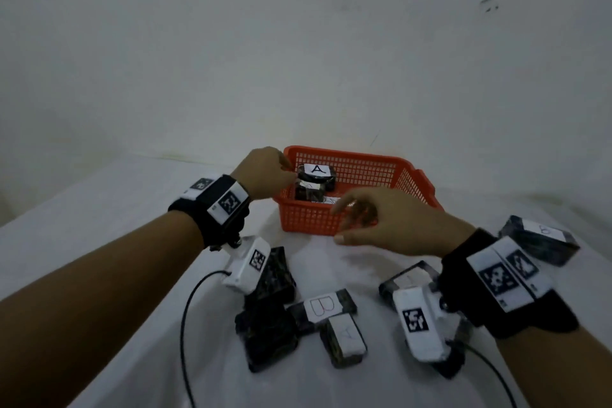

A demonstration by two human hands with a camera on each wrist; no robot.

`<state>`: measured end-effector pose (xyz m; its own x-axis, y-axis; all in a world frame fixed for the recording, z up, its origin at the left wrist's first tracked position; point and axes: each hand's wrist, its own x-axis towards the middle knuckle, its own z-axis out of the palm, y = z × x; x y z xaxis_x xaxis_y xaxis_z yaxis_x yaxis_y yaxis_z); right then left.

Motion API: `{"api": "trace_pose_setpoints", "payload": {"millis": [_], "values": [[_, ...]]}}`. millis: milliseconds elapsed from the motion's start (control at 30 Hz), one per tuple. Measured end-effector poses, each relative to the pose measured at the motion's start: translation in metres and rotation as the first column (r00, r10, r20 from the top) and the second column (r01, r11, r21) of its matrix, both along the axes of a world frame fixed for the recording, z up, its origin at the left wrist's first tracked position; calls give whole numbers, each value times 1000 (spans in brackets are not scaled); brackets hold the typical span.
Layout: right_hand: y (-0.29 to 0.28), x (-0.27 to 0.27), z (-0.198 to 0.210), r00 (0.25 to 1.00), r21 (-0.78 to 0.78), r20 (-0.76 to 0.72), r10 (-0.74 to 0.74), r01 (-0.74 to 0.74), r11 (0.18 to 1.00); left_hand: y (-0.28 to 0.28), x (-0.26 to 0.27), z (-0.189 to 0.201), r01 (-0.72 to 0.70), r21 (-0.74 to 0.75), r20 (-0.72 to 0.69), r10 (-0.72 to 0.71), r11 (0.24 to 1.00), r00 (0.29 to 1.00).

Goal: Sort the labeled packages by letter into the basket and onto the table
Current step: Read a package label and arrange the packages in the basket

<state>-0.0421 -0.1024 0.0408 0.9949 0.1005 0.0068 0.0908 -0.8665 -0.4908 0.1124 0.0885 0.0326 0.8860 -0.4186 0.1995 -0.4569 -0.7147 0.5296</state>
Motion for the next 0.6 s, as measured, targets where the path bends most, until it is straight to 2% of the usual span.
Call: {"api": "trace_pose_setpoints", "payload": {"millis": [100, 167, 267, 367, 467, 533, 600], "values": [[9, -19, -21, 998, 21, -70, 8, -6, 1000, 2, -46, -5, 144, 57, -8, -144, 988, 990], [11, -28, -35, 992, 1, -129, 8, -8, 1000, 3, -72, -14, 243, 162, -84, -232, 957, 969], [11, -36, -51, 974, -126, -226, 25, -55, 991, 2, -102, -32, 355, 345, -232, -288, 869, 929], [13, -36, -62, 965, -238, -261, 32, -96, 966, 1, -121, -47, 373, 486, -253, -282, 790, 926], [13, -32, -73, 963, -245, -266, 38, -106, 964, 0, -131, -62, 351, 567, -192, -294, 745, 936], [11, -27, -78, 972, -224, -232, 36, -89, 970, -1, -133, -70, 332, 598, -134, -317, 729, 939], [11, -25, -81, 976, -218, -216, 28, -76, 973, 0, -134, -73, 317, 586, -94, -326, 745, 941]]}}
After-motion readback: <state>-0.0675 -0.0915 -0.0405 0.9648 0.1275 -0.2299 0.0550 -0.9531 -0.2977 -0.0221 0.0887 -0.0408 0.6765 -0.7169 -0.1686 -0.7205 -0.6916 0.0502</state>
